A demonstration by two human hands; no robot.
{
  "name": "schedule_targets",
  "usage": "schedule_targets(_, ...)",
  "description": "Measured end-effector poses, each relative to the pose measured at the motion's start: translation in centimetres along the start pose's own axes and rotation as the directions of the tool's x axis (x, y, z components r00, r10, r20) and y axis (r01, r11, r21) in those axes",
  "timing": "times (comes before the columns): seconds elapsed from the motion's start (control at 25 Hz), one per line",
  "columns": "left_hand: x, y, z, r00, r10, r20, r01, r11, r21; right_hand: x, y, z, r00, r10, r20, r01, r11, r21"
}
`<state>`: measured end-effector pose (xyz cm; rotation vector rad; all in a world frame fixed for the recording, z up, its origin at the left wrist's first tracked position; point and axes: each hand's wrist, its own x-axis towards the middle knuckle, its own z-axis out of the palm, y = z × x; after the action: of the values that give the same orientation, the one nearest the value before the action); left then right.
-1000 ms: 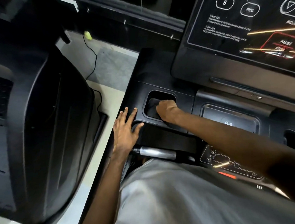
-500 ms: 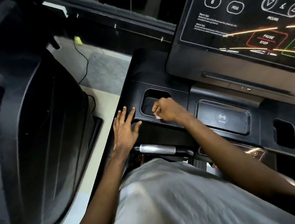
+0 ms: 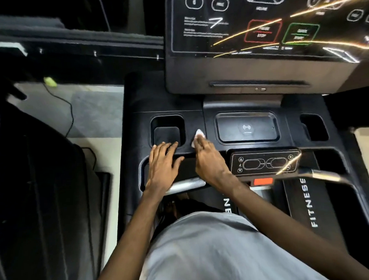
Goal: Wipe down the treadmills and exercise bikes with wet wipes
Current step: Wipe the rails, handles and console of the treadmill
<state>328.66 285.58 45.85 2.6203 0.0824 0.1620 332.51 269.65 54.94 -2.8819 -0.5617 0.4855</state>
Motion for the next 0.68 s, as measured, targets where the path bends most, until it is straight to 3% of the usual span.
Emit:
schedule_targets(0.08, -0.2, 0.0, 0.0, 1.0, -0.01, -0.02, 0.01, 1.0, 0.002, 0.2, 0.7, -0.1, 0.994, 0.09, 0.057, -0.081, 0.987, -0.141)
schedule_targets(0.16, -0.2, 0.1, -0.1, 1.0, -0.019, -0.019, 0.019, 1.0, -0.011, 0.4, 0.3, 0.4, 0.991, 0.086, 0.101, -0.063, 0.975, -0.211)
schedule_targets(0.28, -0.2, 0.1, -0.2, 0.999, -0.007, -0.033, 0.006, 0.999, -0.044, 1.8, 0.2, 0.0, 0.983, 0.028, 0.18, 0.008, 0.981, -0.194)
schedule_targets(0.4, -0.1, 0.2, -0.2, 1.0, 0.004, -0.028, -0.006, 0.998, -0.056, 4.7, 1.8, -2.3, 0.973, 0.149, 0.174, -0.121, 0.98, -0.158)
schedule_targets(0.44, -0.1, 0.2, -0.2, 1.0, 0.005, -0.02, -0.006, 0.998, -0.057, 5.3, 1.8, -2.7, 0.973, 0.145, 0.181, -0.125, 0.986, -0.113)
schedule_targets(0.52, -0.1, 0.2, -0.2, 1.0, 0.017, -0.021, -0.018, 0.999, -0.052, 5.1, 1.3, -2.3, 0.976, -0.013, 0.215, 0.017, 1.0, -0.018)
schedule_targets(0.6, -0.2, 0.1, -0.2, 0.999, 0.023, -0.028, -0.024, 0.999, -0.043, 3.7, 1.5, -1.0, 0.964, -0.14, 0.227, 0.157, 0.986, -0.06)
schedule_targets(0.68, -0.1, 0.4, -0.2, 1.0, 0.011, -0.026, -0.012, 1.0, -0.025, 3.7, 2.8, -0.6, 0.985, -0.067, 0.161, 0.085, 0.991, -0.105)
